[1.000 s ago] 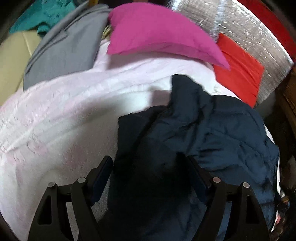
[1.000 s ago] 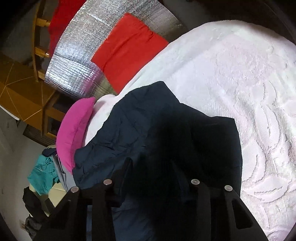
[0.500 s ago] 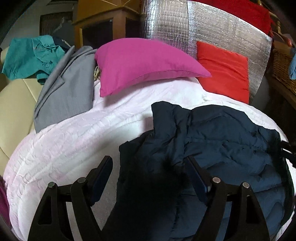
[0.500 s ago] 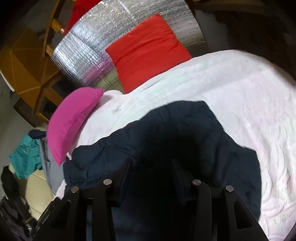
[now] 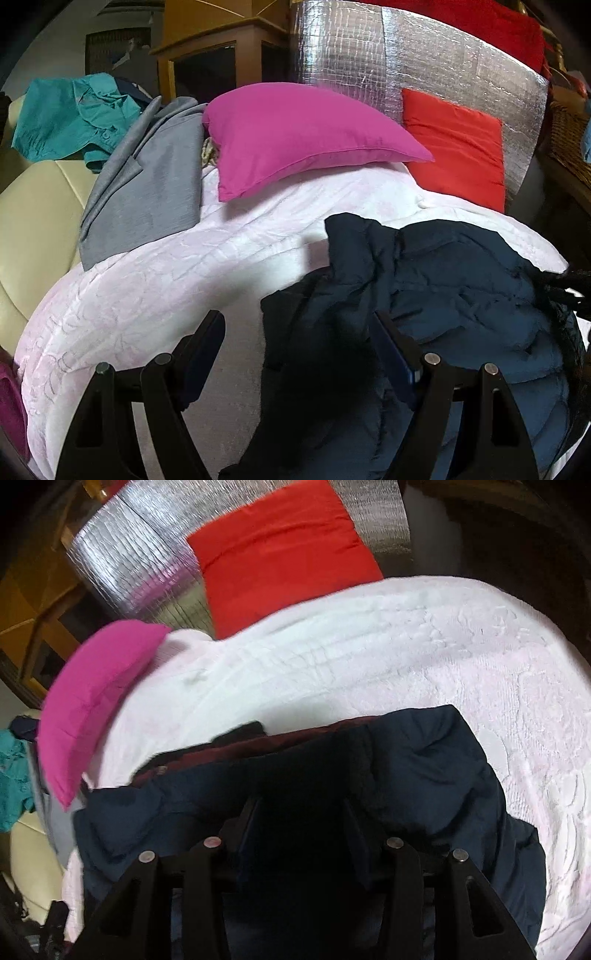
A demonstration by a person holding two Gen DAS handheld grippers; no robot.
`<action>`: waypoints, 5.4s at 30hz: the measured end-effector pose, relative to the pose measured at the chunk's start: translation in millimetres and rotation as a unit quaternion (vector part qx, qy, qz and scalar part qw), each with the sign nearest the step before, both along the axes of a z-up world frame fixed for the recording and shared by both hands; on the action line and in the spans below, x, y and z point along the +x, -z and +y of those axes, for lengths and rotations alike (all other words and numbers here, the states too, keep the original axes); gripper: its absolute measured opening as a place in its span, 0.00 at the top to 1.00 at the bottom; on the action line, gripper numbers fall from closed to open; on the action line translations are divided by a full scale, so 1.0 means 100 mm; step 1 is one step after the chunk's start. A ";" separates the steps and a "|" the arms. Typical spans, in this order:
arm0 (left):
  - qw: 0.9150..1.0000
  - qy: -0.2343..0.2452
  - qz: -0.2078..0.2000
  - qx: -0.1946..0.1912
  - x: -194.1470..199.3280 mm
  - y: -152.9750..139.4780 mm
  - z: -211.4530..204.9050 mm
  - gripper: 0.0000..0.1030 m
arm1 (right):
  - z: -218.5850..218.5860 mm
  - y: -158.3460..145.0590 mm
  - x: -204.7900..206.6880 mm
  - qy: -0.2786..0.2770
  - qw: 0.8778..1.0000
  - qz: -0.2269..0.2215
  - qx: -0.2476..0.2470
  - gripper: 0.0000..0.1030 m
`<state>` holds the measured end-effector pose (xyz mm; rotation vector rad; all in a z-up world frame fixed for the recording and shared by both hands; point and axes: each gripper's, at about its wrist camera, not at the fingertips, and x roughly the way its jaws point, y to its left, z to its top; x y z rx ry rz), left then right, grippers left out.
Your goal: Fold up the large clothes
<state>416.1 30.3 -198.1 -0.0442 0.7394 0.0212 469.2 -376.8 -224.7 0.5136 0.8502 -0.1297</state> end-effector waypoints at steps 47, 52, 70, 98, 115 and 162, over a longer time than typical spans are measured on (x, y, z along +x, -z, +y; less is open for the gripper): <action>0.968 -0.010 0.136 -0.210 -0.07 0.40 0.66 0.20 | -1.11 0.12 -2.21 0.085 0.962 -0.090 0.242 0.23; 0.947 0.003 0.162 -0.278 0.02 0.56 0.62 0.20 | -1.12 0.35 -2.02 0.075 0.973 -0.046 0.214 0.23; 0.923 0.037 0.205 -0.324 0.19 0.87 0.26 0.15 | -0.88 0.67 -1.51 -0.006 0.966 -0.051 0.253 0.18; 0.931 -0.001 0.185 -0.314 -0.02 0.67 0.14 0.37 | -0.83 0.40 -1.59 0.054 0.974 -0.061 0.214 0.28; 0.952 0.010 0.112 -0.285 -1.18 0.27 0.39 0.29 | -0.94 0.04 -2.59 0.085 0.969 -0.084 0.217 0.23; 0.838 -0.098 0.136 -0.519 -0.66 1.12 0.21 0.26 | -0.32 0.93 -2.05 0.190 0.887 -0.130 0.400 0.19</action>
